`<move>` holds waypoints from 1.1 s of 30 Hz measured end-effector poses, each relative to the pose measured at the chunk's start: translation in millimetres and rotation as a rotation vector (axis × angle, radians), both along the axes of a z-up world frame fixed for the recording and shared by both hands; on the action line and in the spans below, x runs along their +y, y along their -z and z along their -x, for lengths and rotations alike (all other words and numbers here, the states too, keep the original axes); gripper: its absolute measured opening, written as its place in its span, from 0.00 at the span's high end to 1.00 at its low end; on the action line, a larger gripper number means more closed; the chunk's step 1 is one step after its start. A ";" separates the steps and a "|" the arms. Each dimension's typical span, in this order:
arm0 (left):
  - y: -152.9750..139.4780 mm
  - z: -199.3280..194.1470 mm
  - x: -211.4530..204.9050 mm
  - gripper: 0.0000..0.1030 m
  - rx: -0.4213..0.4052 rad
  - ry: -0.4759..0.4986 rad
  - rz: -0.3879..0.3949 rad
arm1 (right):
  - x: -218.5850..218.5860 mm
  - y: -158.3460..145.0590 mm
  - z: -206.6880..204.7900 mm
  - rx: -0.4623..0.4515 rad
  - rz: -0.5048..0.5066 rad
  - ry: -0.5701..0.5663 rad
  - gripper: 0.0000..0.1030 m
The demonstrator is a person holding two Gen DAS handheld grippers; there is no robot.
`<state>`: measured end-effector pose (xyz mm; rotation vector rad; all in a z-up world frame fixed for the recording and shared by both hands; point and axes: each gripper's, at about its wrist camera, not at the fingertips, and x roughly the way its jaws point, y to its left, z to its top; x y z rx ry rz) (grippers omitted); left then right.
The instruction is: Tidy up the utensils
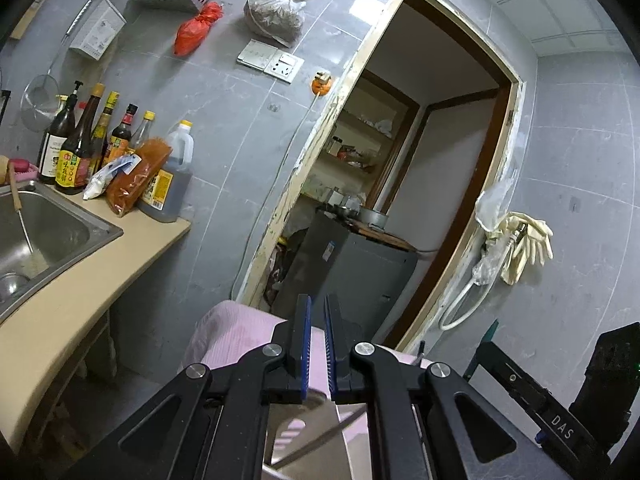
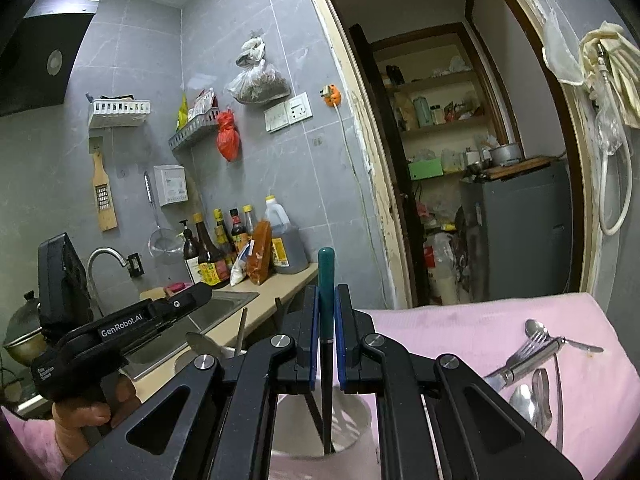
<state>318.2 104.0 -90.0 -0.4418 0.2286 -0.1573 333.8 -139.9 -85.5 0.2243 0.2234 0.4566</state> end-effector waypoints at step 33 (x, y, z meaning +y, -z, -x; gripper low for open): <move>-78.1 42.2 -224.0 0.01 -0.002 0.003 -0.329 | -225.7 -69.0 34.1 -0.003 0.226 0.248 0.01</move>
